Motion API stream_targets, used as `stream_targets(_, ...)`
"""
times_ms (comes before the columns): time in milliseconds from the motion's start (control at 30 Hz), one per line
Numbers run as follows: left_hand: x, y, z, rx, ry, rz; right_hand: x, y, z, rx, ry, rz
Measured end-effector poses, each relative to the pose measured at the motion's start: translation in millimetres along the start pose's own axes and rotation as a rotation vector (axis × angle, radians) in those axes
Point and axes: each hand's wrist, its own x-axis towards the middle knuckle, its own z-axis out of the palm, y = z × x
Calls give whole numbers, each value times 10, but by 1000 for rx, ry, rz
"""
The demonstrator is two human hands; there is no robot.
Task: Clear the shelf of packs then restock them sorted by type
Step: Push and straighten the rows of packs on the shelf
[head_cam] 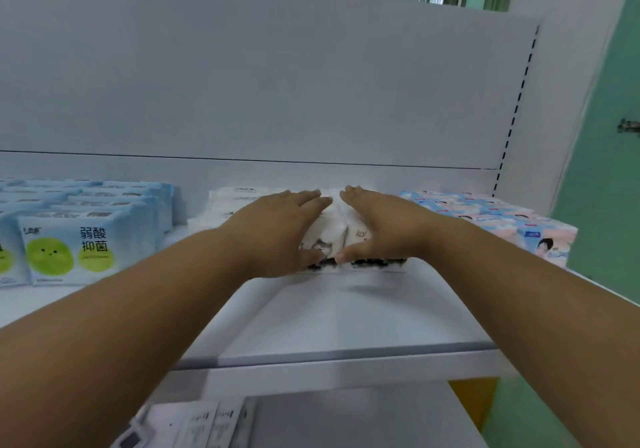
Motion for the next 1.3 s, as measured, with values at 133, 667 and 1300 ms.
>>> stream_targets(133, 149, 379, 78, -21, 20, -56, -187, 220, -71, -24, 33, -31)
stream_targets(667, 773, 1673, 204, -164, 94, -20, -941, 1168, -250, -105, 73, 48)
stream_targets(1300, 1345, 2042, 493, 79, 146, -191, -998, 2070, 63, -209, 301, 134)
